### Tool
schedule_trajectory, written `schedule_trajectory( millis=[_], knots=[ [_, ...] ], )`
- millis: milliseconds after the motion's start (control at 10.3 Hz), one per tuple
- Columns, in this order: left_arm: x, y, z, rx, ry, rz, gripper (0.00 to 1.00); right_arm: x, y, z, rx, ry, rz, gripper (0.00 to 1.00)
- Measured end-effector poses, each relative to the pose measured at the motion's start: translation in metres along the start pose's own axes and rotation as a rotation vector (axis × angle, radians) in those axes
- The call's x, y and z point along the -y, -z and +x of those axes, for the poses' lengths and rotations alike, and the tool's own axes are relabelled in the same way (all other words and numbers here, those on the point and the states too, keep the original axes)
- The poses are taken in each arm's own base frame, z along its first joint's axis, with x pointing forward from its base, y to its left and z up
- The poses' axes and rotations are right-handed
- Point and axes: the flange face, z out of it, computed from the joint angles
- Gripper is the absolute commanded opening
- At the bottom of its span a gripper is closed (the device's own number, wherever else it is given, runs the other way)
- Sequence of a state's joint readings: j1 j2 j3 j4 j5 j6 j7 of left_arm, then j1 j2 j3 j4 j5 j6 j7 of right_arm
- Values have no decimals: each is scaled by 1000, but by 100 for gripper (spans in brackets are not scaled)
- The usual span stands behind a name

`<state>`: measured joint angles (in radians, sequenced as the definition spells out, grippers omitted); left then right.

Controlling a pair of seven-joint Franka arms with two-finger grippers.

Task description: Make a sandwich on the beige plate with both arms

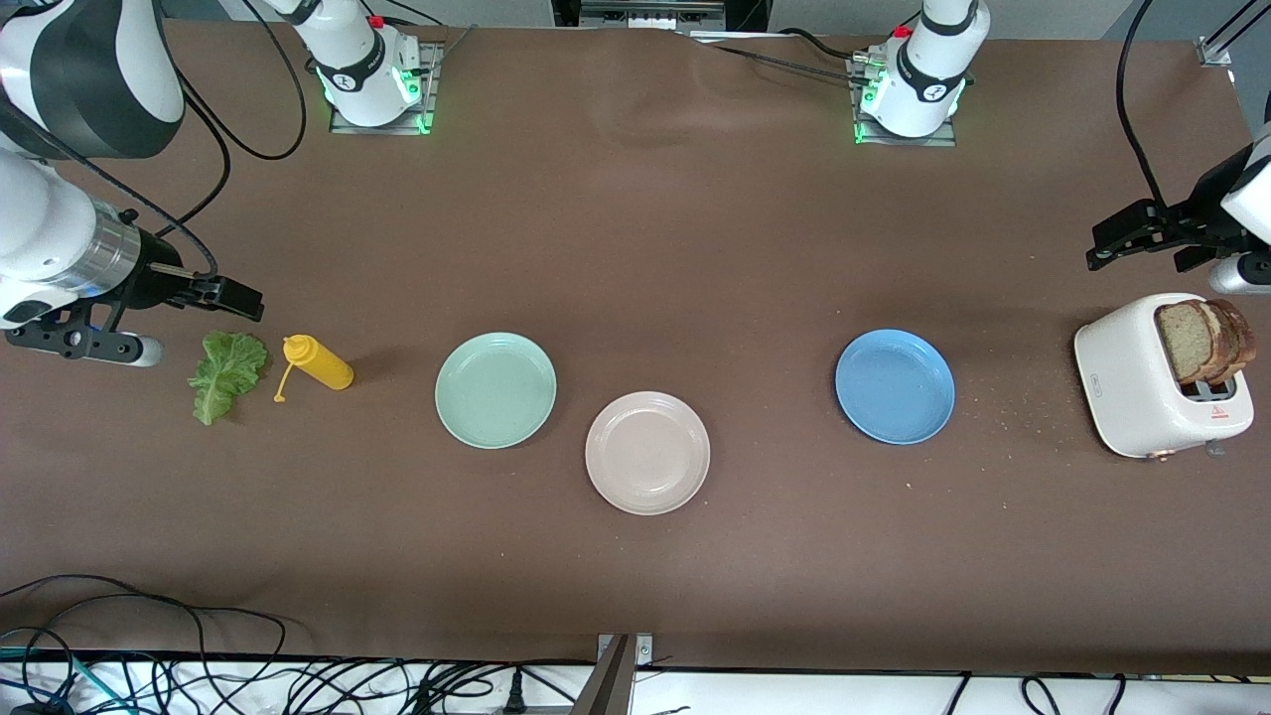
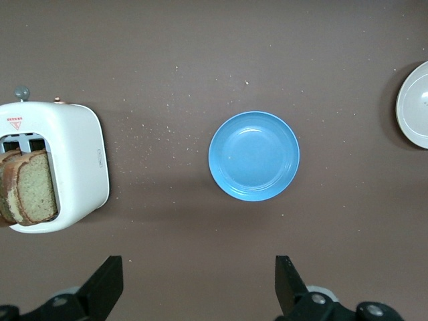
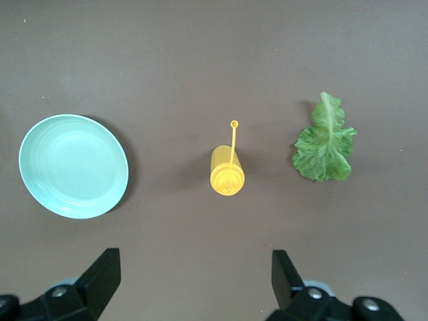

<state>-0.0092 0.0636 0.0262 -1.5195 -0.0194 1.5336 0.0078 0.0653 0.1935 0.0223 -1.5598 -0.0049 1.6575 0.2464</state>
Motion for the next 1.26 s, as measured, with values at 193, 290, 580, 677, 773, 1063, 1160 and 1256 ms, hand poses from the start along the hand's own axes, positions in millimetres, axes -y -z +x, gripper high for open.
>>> schedule_trajectory(
  millis=[193, 290, 580, 677, 773, 1063, 1160, 1256],
  knots=[
    [0, 0, 0, 0, 0, 0, 100, 0, 0, 0, 0, -2, 1, 100],
    [0, 0, 0, 0, 0, 0, 100, 0, 0, 0, 1, -4, 4, 100],
    [0, 0, 0, 0, 0, 0, 100, 1, 0, 0, 3, -7, 14, 100],
    [0, 0, 0, 0, 0, 0, 100, 0, 0, 0, 3, -8, 14, 100],
    [0, 0, 0, 0, 0, 0, 100, -1, 0, 0, 3, -4, 15, 100],
    [0, 0, 0, 0, 0, 0, 100, -5, 0, 1, 3, 17, 15, 100],
    [0, 0, 0, 0, 0, 0, 100, -5, 0, 1, 3, 17, 15, 100],
    [0, 0, 0, 0, 0, 0, 100, -5, 0, 1, 3, 17, 15, 100]
  ],
)
